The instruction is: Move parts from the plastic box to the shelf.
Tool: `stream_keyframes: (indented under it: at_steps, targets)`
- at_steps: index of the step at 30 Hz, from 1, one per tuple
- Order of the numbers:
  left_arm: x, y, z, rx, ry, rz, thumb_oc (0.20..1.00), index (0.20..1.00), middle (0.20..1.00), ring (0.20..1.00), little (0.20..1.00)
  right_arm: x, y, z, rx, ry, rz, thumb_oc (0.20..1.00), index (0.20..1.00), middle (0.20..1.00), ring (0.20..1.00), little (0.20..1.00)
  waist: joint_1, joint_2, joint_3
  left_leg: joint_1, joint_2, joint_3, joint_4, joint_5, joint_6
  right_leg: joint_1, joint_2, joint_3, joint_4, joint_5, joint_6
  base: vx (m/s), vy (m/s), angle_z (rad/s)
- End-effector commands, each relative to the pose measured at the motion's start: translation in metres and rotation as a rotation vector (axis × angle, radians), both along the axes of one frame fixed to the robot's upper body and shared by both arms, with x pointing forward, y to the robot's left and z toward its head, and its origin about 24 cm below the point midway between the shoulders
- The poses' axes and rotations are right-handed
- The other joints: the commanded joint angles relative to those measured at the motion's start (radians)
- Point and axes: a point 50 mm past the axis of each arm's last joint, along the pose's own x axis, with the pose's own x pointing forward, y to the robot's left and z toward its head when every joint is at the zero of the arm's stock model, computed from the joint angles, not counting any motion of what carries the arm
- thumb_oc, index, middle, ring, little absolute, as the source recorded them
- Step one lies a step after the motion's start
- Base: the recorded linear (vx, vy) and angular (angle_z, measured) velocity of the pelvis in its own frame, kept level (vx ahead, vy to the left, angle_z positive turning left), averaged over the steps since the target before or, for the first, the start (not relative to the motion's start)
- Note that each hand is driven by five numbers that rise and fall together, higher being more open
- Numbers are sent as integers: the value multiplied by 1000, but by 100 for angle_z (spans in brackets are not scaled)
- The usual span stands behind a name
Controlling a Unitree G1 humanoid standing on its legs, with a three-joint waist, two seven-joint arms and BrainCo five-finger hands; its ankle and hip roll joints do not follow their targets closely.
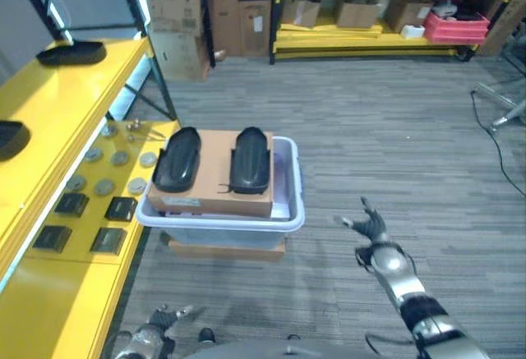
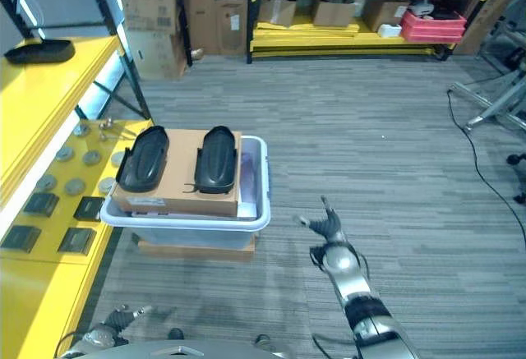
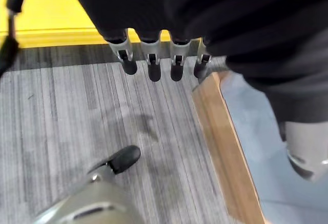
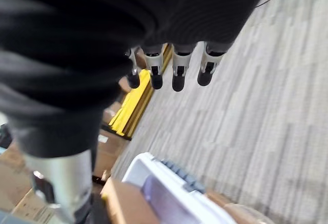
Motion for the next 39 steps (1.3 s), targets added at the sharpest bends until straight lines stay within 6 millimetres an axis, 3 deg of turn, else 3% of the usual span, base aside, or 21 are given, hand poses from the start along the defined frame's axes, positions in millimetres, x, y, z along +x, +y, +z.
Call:
stream_keyframes:
  at_steps: [1, 4, 8, 9, 10, 16, 22, 28, 29, 30, 35, 39]
  targets:
    - [11, 5, 4, 59, -20, -71, 1000, 1000, 1000, 1000, 1000, 35, 7, 37, -44, -141, 36, 1000, 1000, 1000, 1000, 1000, 52, 13, 15, -6, 15, -4, 109, -81, -14, -52, -139, -4, 67, 33, 109, 56, 76, 5]
    - [36, -4, 12, 46, -113, -99, 1000, 1000, 1000, 1000, 1000, 62, 12, 72, -55, -225, 46, 1000, 1000, 1000, 1000, 1000, 71, 12, 62, -70, 11, -21, 125, -77, -14, -97, -145, -10, 68, 42, 111, -90, 27, 10]
    - [71, -30, 25, 16, -237, -206, 1000, 1000, 1000, 1000, 1000, 96, -2, 131, -108, -355, -59, 1000, 1000, 1000, 1000, 1000, 95, 30, 125, -159, 1, -58, 119, -57, -17, -190, -149, -25, 90, 55, 114, -137, 38, 33]
    - [72, -30, 25, 16, -239, -205, 1000, 1000, 1000, 1000, 1000, 96, -2, 132, -109, -357, -59, 1000, 1000, 1000, 1000, 1000, 95, 31, 125, -162, 2, -59, 119, -57, -17, -192, -149, -26, 92, 54, 114, -109, 53, 30]
    - [80, -38, 29, 22, -259, -262, 1000, 1000, 1000, 1000, 1000, 108, -12, 169, -143, -436, -123, 1000, 1000, 1000, 1000, 1000, 106, 41, 159, -204, -2, -75, 117, -49, -18, -233, -153, -34, 112, 55, 117, -86, 50, 32]
    - [77, -28, 26, 99, -212, -286, 1000, 1000, 1000, 1000, 1000, 120, -26, 228, -274, -521, -232, 1000, 1000, 1000, 1000, 1000, 126, 60, 224, -309, -11, -111, 161, -52, -10, -346, -163, -17, 202, 36, 117, -49, 63, 12]
    - [76, -21, 28, 113, -215, -249, 1000, 1000, 1000, 1000, 1000, 117, -47, 238, -309, -469, -319, 1000, 1000, 1000, 1000, 1000, 149, 80, 249, -363, -20, -139, 176, -48, -8, -396, -175, -27, 250, 21, 121, -2, 26, 11]
    - [88, -24, 35, 72, -271, -238, 1000, 1000, 1000, 1000, 1000, 109, -74, 240, -330, -344, -323, 1000, 1000, 1000, 1000, 1000, 171, 106, 277, -430, -44, -177, 212, -45, -8, -453, -192, -45, 315, 7, 123, -18, 4, 22]
    - [94, -28, 38, 59, -294, -251, 1000, 1000, 1000, 1000, 1000, 108, -79, 245, -378, -312, -319, 931, 931, 931, 931, 931, 179, 111, 287, -453, -53, -186, 233, -50, -7, -470, -197, -50, 338, 3, 123, -17, 2, 34]
    - [98, -31, 40, 51, -307, -264, 1000, 1000, 1000, 1000, 1000, 107, -81, 243, -394, -284, -309, 200, 200, 200, 200, 200, 183, 112, 291, -465, -56, -192, 243, -52, -7, -478, -201, -52, 346, 2, 124, -7, -12, 23]
    - [103, -40, 42, 40, -314, -328, 1000, 1000, 1000, 1000, 1000, 104, -88, 241, -408, -242, -322, 200, 200, 200, 200, 200, 186, 110, 300, -481, -64, -197, 277, -68, -3, -487, -208, -51, 372, -10, 126, 19, 5, 18]
    - [109, -44, 46, 46, -337, -350, 1000, 1000, 1000, 1000, 1000, 107, -80, 231, -271, -300, -306, 200, 200, 200, 200, 200, 174, 100, 293, -467, -71, -196, 290, -83, 1, -466, -210, -46, 363, -12, 126, 42, 21, 2]
